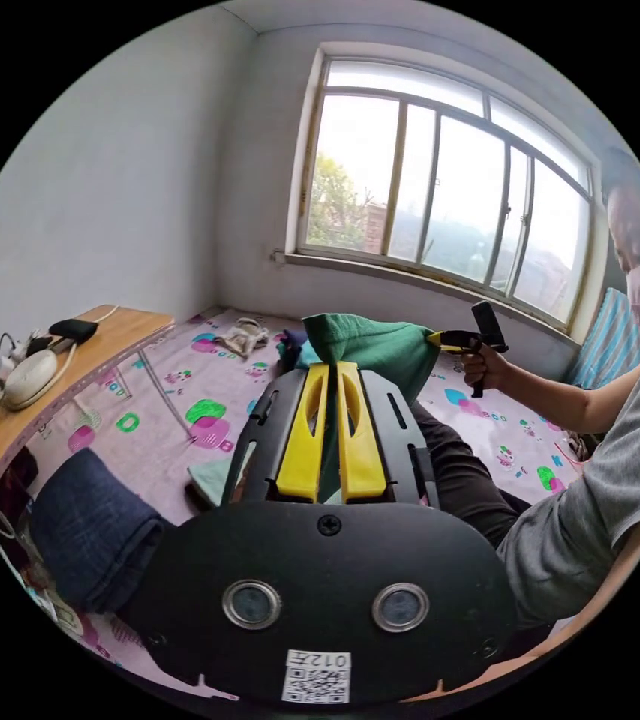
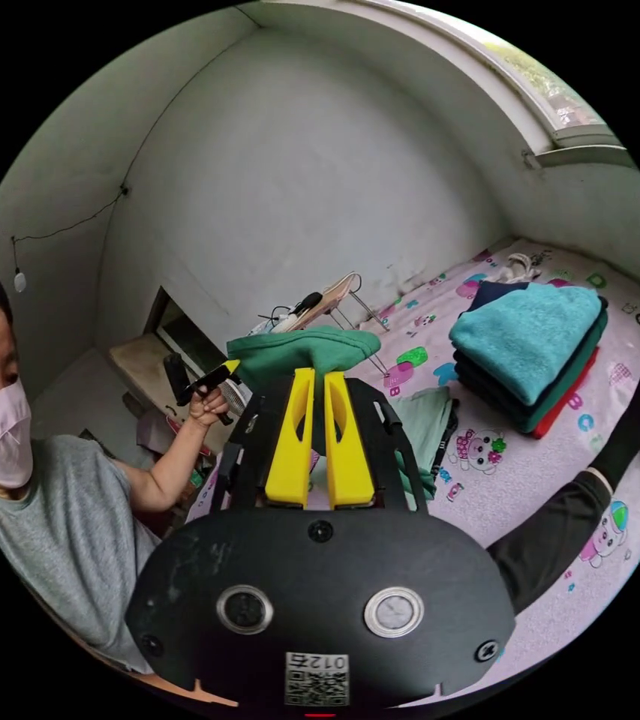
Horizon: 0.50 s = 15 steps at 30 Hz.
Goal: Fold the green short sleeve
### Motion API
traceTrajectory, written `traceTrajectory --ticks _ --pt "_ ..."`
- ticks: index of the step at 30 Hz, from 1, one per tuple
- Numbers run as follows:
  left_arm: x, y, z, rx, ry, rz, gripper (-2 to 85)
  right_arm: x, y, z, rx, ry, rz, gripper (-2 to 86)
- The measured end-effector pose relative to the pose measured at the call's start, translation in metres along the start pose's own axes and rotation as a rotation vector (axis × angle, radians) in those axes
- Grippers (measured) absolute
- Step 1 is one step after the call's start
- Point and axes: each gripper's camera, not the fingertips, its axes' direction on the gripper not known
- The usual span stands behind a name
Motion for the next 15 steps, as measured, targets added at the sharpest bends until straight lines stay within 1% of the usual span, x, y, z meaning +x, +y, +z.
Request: traceTrajectory --ticks 5,9,12,15 --pt "-0.024 0.044 -0.041 -0.011 -0.043 -0.051 0.1 0.026 0.018 0.066 -0.041 -0.038 0.013 -0.6" --pt "-0.041 0.078 -0.069 -0.031 -0.05 -0.102 0.1 0.037 0.032 0.098 -0.091 -0.043 -0.007 -0.6" --pt "-0.05 0.097 -0.085 -0.054 -0.091 -0.114 0.1 0.046 0.047 0.12 -0.117 -0.055 -0.029 -0.7" --pt "-0.061 0.115 -0.092 -0.037 -0.099 -0.125 0.1 0.06 0.059 0.141 -0.149 -0.046 -0.043 -0.7"
